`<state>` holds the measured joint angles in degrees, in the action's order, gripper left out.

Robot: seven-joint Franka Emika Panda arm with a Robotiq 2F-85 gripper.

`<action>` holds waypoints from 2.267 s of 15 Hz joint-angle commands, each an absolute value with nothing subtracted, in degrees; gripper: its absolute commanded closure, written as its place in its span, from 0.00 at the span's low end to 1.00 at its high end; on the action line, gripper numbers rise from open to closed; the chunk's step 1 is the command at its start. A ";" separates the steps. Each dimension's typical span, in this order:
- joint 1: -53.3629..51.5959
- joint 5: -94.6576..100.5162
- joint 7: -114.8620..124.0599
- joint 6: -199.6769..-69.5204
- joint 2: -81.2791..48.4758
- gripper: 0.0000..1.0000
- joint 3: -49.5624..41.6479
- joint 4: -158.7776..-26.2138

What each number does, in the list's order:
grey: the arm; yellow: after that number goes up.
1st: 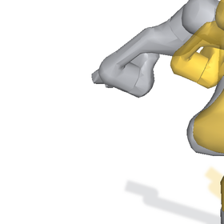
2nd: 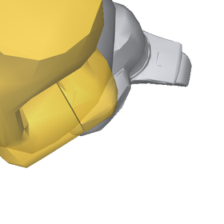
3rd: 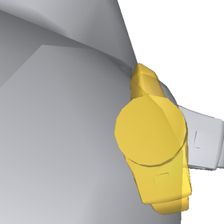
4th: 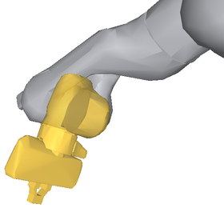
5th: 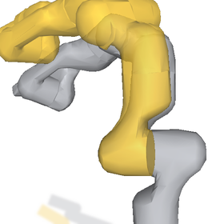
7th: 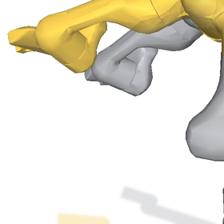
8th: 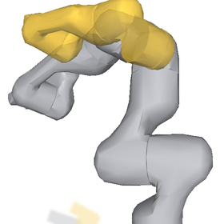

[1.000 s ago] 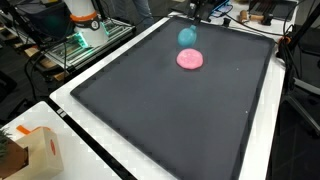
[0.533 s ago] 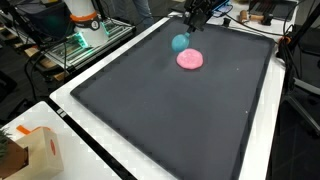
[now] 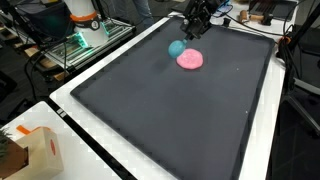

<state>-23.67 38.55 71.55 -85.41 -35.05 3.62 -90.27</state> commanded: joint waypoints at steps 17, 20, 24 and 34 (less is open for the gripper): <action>-23.86 42.28 66.50 -80.65 -40.73 0.75 3.36 -84.64; -23.51 42.92 63.07 -81.38 -39.94 0.75 3.51 -84.87; -22.30 41.58 57.86 -83.52 -38.17 0.75 4.19 -85.44; -17.68 37.04 39.39 -94.24 -31.49 0.75 5.42 -88.86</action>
<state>-20.22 40.12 45.02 -89.84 -35.49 4.03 -84.82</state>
